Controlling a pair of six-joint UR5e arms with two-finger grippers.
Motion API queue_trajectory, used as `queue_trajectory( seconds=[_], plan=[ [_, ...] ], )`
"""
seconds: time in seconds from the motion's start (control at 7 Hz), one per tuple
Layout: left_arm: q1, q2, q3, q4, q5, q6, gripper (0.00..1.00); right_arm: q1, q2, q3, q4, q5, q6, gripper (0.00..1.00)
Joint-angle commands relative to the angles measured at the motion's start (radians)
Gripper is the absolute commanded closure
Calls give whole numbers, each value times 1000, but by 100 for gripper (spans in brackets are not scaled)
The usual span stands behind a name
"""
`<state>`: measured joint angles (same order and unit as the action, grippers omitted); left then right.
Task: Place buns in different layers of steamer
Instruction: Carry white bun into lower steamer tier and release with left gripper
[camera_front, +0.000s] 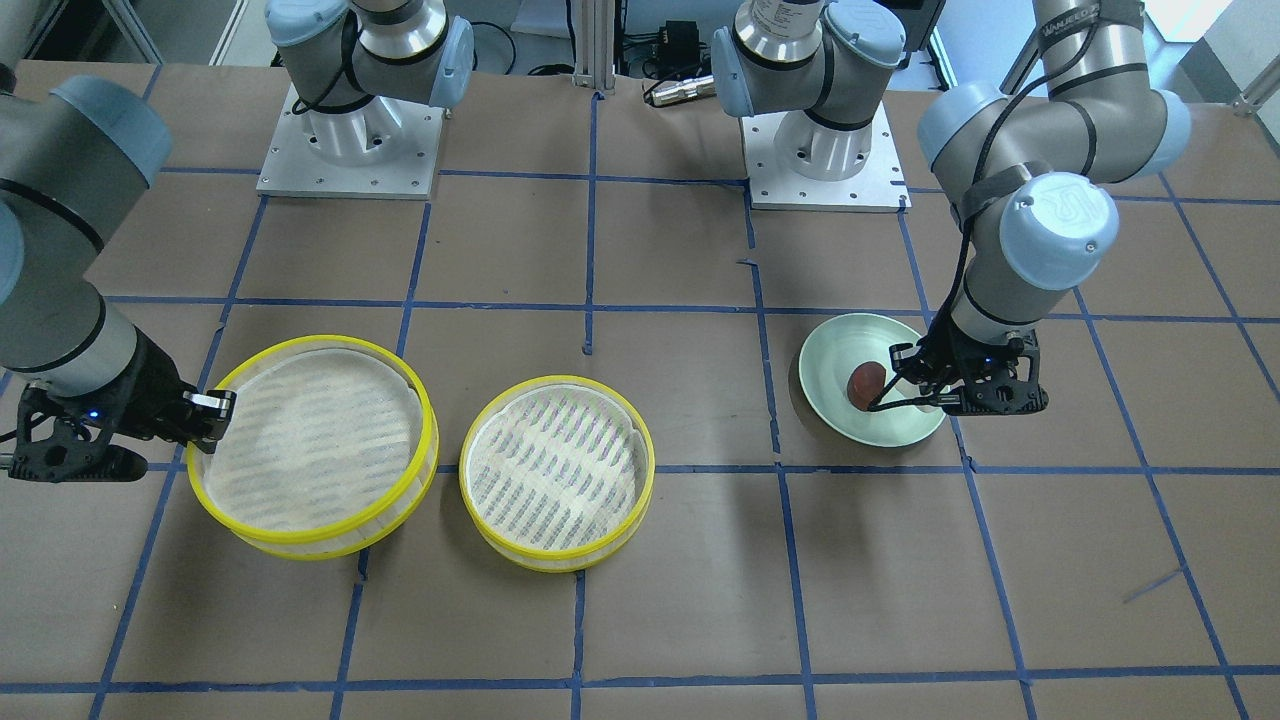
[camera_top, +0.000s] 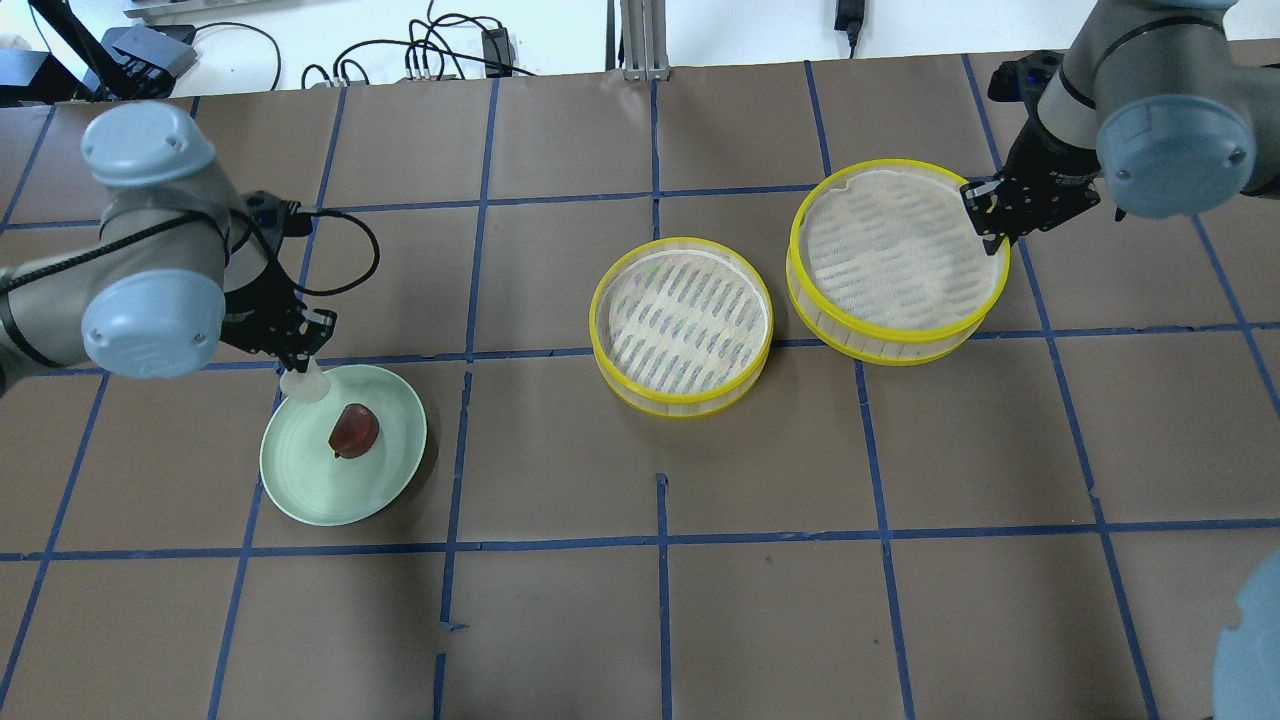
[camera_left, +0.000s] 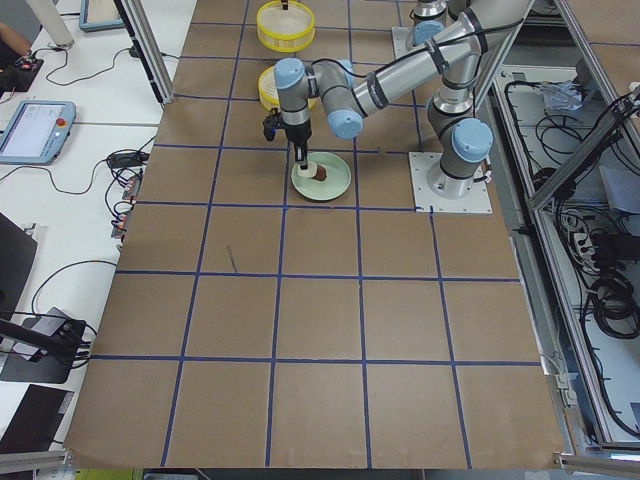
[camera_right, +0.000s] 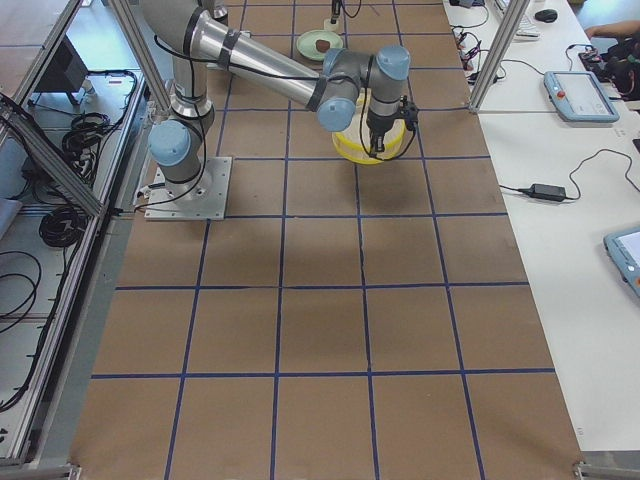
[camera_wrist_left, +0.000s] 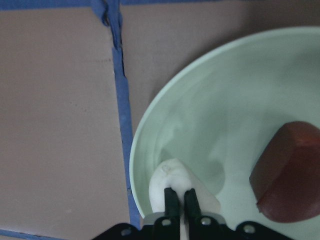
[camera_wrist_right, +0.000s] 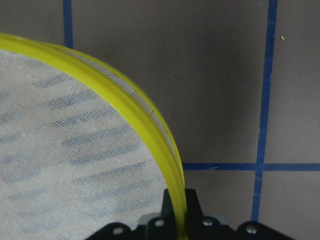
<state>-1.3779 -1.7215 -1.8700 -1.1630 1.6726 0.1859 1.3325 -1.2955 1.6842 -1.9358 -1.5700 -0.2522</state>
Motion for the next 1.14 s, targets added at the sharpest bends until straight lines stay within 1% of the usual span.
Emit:
queue_trajectory(
  seconds=[0.0,0.14,0.29,0.43,0.57,0.71,0.86,1.0],
  plan=[
    [-113,-30,220,-185,-208,-266,100,-30,7,5,0,-24,-30,96],
    [-201,-86,259,-144,-259,-431,100,-30,16,5,0,-47,-32,96],
    [-296,-155,259,14,-287,-588,100,-30,16,5,1,-45,-30,96],
    [-366,-230,261,161,-304,-712,100,-30,16,6,4,-39,-30,96],
    [-415,-281,261,225,-304,-790,100,-30,16,11,6,-38,-29,96],
    [-472,-315,258,232,-304,-830,95,-30,16,18,6,-35,-27,96],
    [-496,-325,243,230,-300,-853,19,-30,16,20,6,-33,-27,96],
    [-497,-314,241,232,-292,-843,0,-30,16,20,8,-33,-19,95]
  ],
)
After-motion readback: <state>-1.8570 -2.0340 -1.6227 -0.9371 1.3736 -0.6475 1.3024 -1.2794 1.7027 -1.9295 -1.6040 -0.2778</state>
